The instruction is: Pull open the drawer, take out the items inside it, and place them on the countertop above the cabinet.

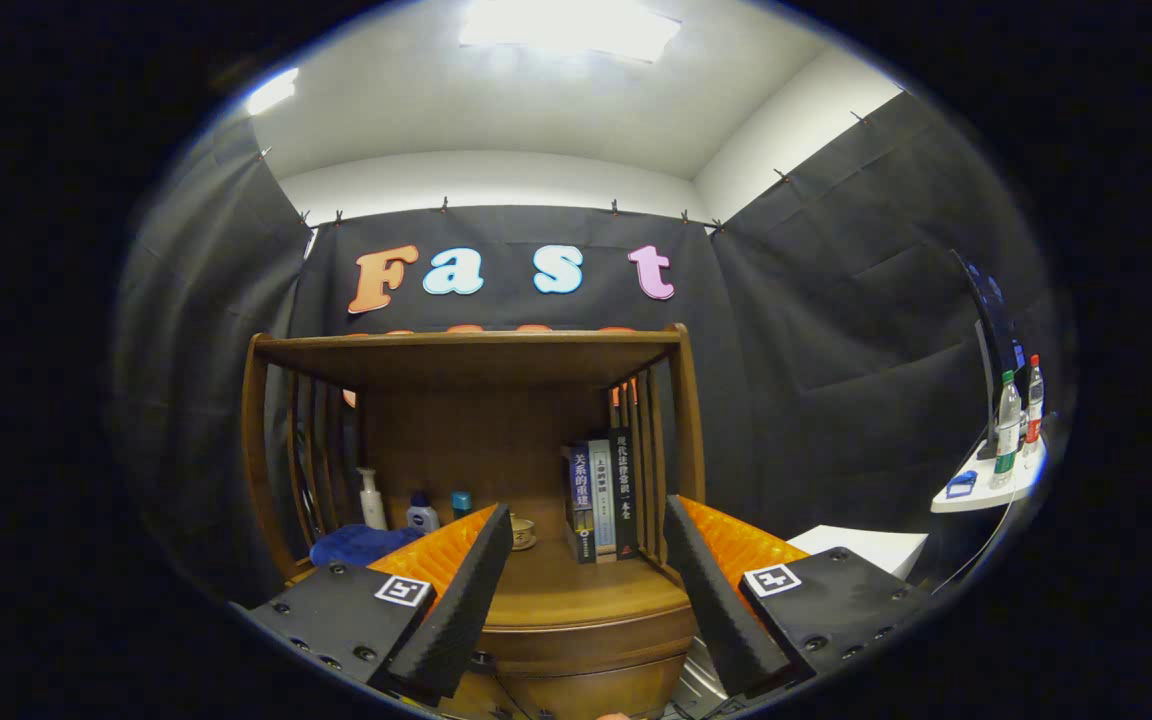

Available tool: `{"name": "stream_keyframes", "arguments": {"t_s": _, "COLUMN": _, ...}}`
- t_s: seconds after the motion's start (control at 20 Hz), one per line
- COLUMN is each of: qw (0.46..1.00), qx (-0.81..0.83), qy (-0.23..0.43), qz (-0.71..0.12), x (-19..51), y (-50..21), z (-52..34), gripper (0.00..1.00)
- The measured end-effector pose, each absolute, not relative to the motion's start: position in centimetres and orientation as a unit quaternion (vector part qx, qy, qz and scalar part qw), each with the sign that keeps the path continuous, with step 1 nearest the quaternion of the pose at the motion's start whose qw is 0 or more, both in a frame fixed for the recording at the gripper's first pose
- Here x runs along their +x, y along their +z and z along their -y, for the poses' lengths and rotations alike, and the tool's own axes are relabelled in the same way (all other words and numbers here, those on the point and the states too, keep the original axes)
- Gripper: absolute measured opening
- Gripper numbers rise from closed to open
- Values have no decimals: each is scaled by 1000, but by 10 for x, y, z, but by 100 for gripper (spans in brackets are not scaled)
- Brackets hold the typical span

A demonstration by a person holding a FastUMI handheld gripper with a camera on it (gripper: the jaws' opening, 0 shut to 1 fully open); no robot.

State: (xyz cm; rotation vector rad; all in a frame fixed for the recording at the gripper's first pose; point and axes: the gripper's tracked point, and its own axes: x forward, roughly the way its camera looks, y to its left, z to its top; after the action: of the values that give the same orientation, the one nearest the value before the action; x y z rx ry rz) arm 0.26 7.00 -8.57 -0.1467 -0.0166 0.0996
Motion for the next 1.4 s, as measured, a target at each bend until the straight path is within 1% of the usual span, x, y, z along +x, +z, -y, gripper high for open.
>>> {"name": "stream_keyframes", "arguments": {"t_s": 0.2, "qw": 993, "qx": -66, "qy": 92, "qz": -8, "x": 3, "y": -125, "z": -114, "gripper": 98}}
{"name": "stream_keyframes", "arguments": {"t_s": 0.45, "qw": 989, "qx": -110, "qy": 86, "qz": -45, "x": 22, "y": -203, "z": -111, "gripper": 97}}
{"name": "stream_keyframes", "arguments": {"t_s": 0.65, "qw": 984, "qx": -99, "qy": 98, "qz": -112, "x": 29, "y": -294, "z": -111, "gripper": 97}}
{"name": "stream_keyframes", "arguments": {"t_s": 0.8, "qw": 978, "qx": -107, "qy": 93, "qz": -152, "x": 33, "y": -343, "z": -111, "gripper": 98}}
{"name": "stream_keyframes", "arguments": {"t_s": 1.15, "qw": 968, "qx": -98, "qy": 87, "qz": -213, "x": 38, "y": -410, "z": -114, "gripper": 98}}
{"name": "stream_keyframes", "arguments": {"t_s": 1.35, "qw": 968, "qx": -60, "qy": 79, "qz": -233, "x": 37, "y": -428, "z": -117, "gripper": 84}}
{"name": "stream_keyframes", "arguments": {"t_s": 1.4, "qw": 969, "qx": -52, "qy": 75, "qz": -231, "x": 39, "y": -428, "z": -116, "gripper": 79}}
